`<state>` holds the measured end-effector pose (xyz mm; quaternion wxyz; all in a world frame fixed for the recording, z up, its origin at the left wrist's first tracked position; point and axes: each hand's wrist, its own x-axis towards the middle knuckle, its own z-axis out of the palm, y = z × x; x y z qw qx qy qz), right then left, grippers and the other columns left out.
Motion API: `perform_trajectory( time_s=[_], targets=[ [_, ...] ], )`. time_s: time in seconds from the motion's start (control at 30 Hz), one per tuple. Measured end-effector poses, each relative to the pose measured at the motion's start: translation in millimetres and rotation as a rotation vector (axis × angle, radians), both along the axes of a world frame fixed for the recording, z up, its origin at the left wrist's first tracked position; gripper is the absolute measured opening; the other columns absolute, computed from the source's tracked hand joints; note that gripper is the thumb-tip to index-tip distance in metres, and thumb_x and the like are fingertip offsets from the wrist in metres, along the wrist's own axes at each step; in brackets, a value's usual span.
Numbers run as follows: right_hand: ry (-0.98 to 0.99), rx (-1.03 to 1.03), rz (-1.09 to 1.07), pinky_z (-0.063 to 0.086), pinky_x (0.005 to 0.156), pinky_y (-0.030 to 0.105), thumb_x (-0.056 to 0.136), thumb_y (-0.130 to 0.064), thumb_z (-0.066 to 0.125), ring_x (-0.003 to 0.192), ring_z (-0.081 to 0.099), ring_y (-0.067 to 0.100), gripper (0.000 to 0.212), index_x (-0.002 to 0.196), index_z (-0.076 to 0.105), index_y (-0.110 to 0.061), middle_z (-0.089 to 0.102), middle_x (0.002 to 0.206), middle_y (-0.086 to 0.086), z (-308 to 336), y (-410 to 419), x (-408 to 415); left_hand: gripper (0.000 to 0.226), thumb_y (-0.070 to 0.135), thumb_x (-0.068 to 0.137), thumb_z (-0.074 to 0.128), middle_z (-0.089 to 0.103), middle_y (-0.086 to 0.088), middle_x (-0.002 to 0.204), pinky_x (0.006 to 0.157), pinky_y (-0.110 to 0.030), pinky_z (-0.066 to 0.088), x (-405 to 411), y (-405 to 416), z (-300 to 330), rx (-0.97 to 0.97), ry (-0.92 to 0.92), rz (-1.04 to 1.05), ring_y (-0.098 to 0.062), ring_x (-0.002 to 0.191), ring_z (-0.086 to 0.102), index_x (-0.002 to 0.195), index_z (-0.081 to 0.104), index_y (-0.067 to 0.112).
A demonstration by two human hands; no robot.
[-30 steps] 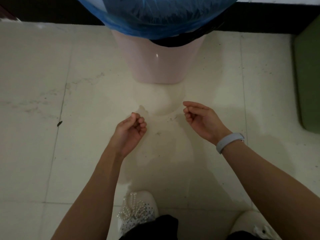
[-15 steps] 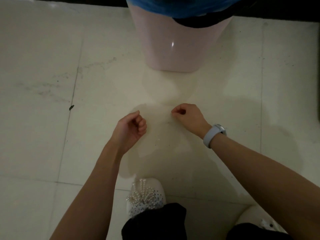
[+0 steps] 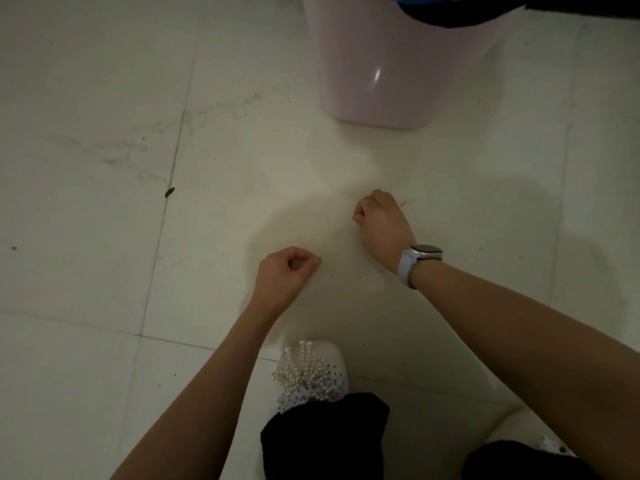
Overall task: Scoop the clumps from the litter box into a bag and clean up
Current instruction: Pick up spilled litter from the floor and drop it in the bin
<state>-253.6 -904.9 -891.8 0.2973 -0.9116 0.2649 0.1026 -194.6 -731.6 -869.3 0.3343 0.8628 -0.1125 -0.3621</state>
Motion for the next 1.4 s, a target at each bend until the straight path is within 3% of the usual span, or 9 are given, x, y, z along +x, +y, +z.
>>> perform_trajectory(
  time_s=[0.07, 0.2, 0.3, 0.67, 0.77, 1.0, 1.13, 1.27, 1.4],
  targets=[
    [-0.026, 0.032, -0.068, 0.034, 0.085, 0.03, 0.09, 0.0, 0.041, 0.103, 0.045, 0.031, 0.018, 0.098, 0.056, 0.005, 0.053, 0.108, 0.021, -2.5, 0.7, 2.0, 0.004, 0.021, 0.081, 0.069, 0.047, 0.016, 0.054, 0.054, -0.007, 0.032, -4.7, 1.1, -4.4, 0.017, -0.045, -0.084, 0.003, 0.051, 0.047, 0.079, 0.069, 0.017],
    [-0.047, 0.513, -0.348, 0.037, 0.06, 0.02, 0.093, -0.009, 0.046, 0.072, 0.05, 0.015, 0.015, 0.094, 0.059, -0.002, 0.056, 0.08, 0.002, 12.9, 0.4, -4.1, 0.011, 0.019, 0.079, 0.072, 0.062, 0.006, 0.078, 0.063, -0.012, 0.031, -14.1, 2.5, -10.1, 0.0, -0.16, -0.229, -0.007, 0.068, 0.049, 0.088, 0.071, 0.012],
    [-0.015, 0.732, -0.346, 0.04, 0.061, 0.02, 0.094, -0.011, 0.047, 0.062, 0.048, 0.008, 0.011, 0.089, 0.056, -0.006, 0.053, 0.071, -0.002, 26.7, 2.1, -21.6, 0.015, 0.018, 0.077, 0.073, 0.068, -0.001, 0.089, 0.069, -0.015, 0.037, -20.4, 5.3, -17.3, -0.029, -0.25, -0.296, -0.016, 0.074, 0.058, 0.09, 0.071, 0.011],
    [-0.006, 0.085, 0.258, 0.034, 0.083, 0.032, 0.095, -0.017, 0.047, 0.097, 0.048, 0.031, 0.021, 0.097, 0.058, 0.001, 0.056, 0.103, 0.017, 4.2, 21.9, -70.9, 0.015, 0.023, 0.073, 0.065, 0.067, -0.005, 0.072, 0.06, -0.022, 0.04, -28.5, 2.7, -29.1, -0.038, -0.414, -0.394, -0.023, 0.065, 0.063, 0.077, 0.071, 0.01],
    [-0.05, 0.015, 0.302, 0.042, 0.075, 0.041, 0.089, -0.01, 0.054, 0.086, 0.053, 0.036, 0.016, 0.086, 0.061, 0.004, 0.058, 0.09, 0.021, -1.4, 27.1, -73.5, 0.016, 0.024, 0.075, 0.062, 0.066, -0.004, 0.072, 0.059, -0.021, 0.04, -28.6, 3.0, -29.6, -0.016, -0.455, -0.434, -0.023, 0.065, 0.062, 0.077, 0.07, 0.011],
    [-0.185, -0.137, 0.266, 0.044, 0.049, 0.027, 0.069, -0.012, 0.062, 0.056, 0.057, 0.028, 0.01, 0.063, 0.06, -0.005, 0.057, 0.063, 0.009, -4.3, 35.9, -70.8, 0.008, 0.018, 0.082, 0.066, 0.066, -0.005, 0.081, 0.063, -0.023, 0.037, -30.1, 1.5, -28.9, -0.002, -0.468, -0.419, -0.024, 0.075, 0.061, 0.082, 0.068, 0.01],
    [-0.18, -0.24, 0.299, 0.042, 0.045, 0.023, 0.062, -0.001, 0.077, 0.052, 0.054, 0.027, 0.019, 0.063, 0.059, -0.004, 0.055, 0.061, 0.011, -6.4, 41.0, -69.1, 0.01, 0.019, 0.088, 0.061, 0.064, -0.003, 0.083, 0.068, -0.026, 0.04, -27.5, -7.1, -22.2, -0.028, -0.315, -0.207, -0.018, 0.076, 0.057, 0.088, 0.065, 0.01],
    [-0.091, -0.318, 0.314, 0.038, 0.05, 0.023, 0.053, 0.006, 0.078, 0.057, 0.053, 0.027, 0.027, 0.07, 0.059, -0.002, 0.056, 0.068, 0.013, -4.1, 46.6, -66.8, 0.007, 0.016, 0.09, 0.058, 0.051, 0.007, 0.065, 0.056, -0.015, 0.036, -15.2, -15.1, -9.3, -0.176, -0.012, 0.219, 0.001, 0.055, 0.043, 0.085, 0.061, 0.013],
    [0.049, 0.263, 0.01, 0.031, 0.07, 0.027, 0.09, 0.002, 0.044, 0.086, 0.049, 0.028, 0.012, 0.095, 0.054, 0.005, 0.053, 0.094, 0.017, 8.2, 36.7, -56.6, 0.018, 0.01, 0.095, 0.049, 0.043, 0.012, 0.049, 0.053, -0.02, 0.034, -1.9, -13.9, -2.0, -0.435, 0.322, 0.506, -0.005, 0.049, 0.037, 0.08, 0.057, 0.012]
  ],
)
